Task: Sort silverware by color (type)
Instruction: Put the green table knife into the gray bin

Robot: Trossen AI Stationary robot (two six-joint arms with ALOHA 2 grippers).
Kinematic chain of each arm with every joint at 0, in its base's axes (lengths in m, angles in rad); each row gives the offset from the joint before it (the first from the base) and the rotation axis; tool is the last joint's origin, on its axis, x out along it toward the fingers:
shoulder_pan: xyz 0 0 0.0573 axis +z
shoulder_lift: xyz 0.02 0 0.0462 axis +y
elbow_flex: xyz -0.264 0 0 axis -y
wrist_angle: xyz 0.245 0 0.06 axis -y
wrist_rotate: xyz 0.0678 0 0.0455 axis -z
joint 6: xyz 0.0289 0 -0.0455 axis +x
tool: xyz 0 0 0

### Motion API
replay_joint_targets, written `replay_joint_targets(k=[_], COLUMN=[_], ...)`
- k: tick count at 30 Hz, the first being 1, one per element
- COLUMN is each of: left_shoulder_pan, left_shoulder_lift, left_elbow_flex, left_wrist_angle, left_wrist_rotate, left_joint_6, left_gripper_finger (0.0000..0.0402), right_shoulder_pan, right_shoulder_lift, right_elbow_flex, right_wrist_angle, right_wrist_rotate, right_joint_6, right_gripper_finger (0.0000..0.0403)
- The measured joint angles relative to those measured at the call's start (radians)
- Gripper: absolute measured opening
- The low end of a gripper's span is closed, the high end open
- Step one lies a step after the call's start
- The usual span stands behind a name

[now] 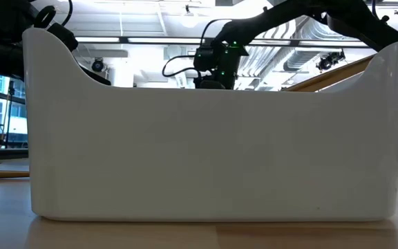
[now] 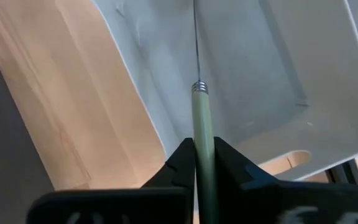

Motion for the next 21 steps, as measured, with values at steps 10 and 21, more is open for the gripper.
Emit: replay_joint_targets(k=[10, 21], left_shoulder_pan=[0.000, 0.000], left_shoulder_lift=[0.000, 0.000], left_elbow_flex=[0.000, 0.000], left_wrist_angle=[0.000, 0.000], left_wrist_rotate=[0.000, 0.000], left_joint_6=[0.000, 0.000], left_gripper_finger=[0.0010, 0.0010], right_shoulder_pan=[-0.001, -0.001], right_shoulder_lift=[0.000, 0.002], right_elbow_flex=[0.000, -0.024], right_wrist_angle=[0.088, 0.142], right_wrist_rotate=[0.001, 0.023], right_joint_6=[0.062, 0.098], right_gripper_finger=[0.0004, 0.0004])
